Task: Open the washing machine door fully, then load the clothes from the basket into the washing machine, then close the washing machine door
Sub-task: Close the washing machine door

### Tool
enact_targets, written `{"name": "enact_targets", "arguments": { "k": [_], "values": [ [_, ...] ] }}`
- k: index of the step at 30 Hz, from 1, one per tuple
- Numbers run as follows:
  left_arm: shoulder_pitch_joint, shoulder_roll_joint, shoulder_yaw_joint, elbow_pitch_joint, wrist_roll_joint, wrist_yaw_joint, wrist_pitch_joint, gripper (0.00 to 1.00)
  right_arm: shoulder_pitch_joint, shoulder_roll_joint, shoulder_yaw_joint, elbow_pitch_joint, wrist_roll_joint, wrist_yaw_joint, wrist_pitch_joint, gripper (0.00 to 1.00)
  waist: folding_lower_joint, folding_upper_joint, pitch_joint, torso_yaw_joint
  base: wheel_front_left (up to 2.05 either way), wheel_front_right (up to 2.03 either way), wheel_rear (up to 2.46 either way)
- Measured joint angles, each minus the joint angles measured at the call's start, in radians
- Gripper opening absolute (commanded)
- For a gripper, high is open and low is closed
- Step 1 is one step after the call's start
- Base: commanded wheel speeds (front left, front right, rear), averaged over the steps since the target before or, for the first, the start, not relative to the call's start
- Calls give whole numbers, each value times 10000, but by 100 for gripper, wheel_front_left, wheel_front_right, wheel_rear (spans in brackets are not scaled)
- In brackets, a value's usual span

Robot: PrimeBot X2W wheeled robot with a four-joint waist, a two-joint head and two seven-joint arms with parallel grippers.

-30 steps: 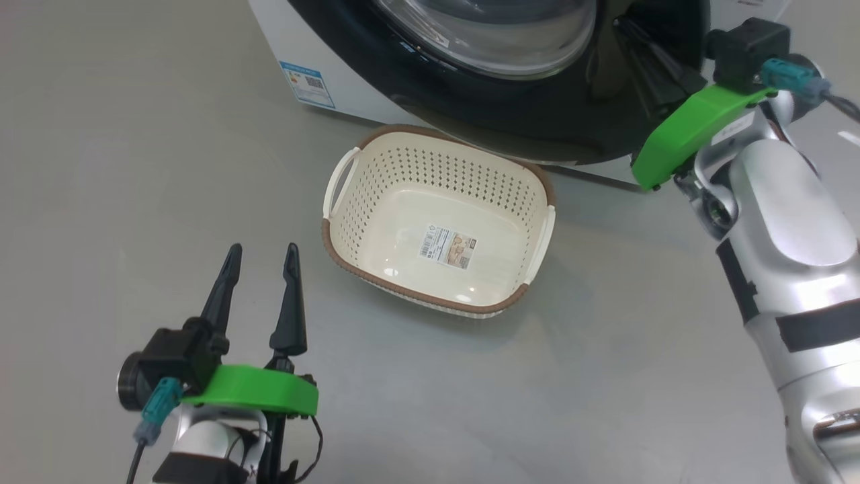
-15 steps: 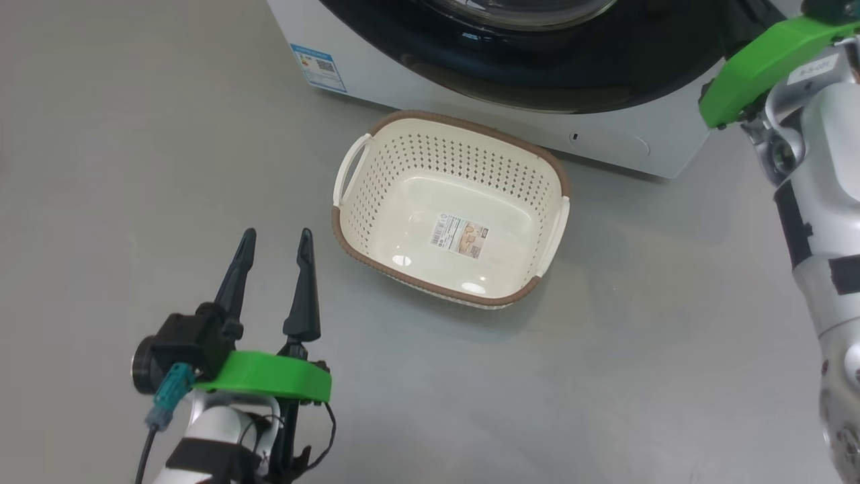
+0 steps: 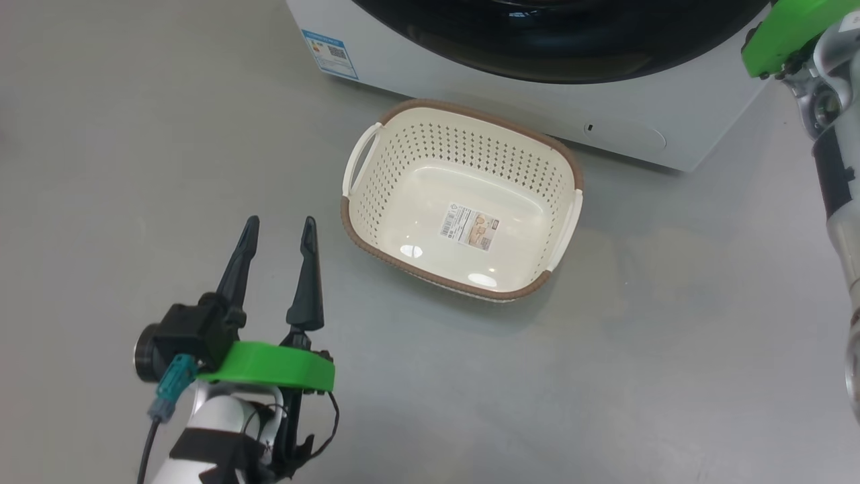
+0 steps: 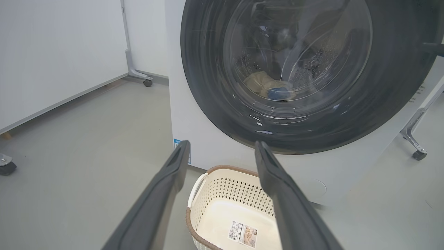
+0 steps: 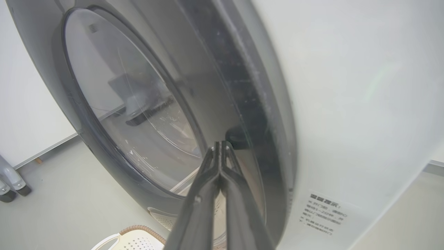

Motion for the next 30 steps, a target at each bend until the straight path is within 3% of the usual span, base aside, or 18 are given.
{"name": "enact_targets", "arguments": {
  "k": [6,16,30],
  "values": [
    [0,-132,121,71,84,-86,0,100,-182,90,-73,466,-267,2,-205,0,0,0,-22,-60,0,0,0],
    [8,-234,435,221,180,-245,0,100,79,441,825,249,25,-4,-454,0,0,0,-255,-387,0,0,0],
    [490,-15,694,399,257,-107,6,100,3953,700,1666,-3820,1214,-4,-495,0,-1,0,-1127,-1532,0,0,0]
  ]
}}
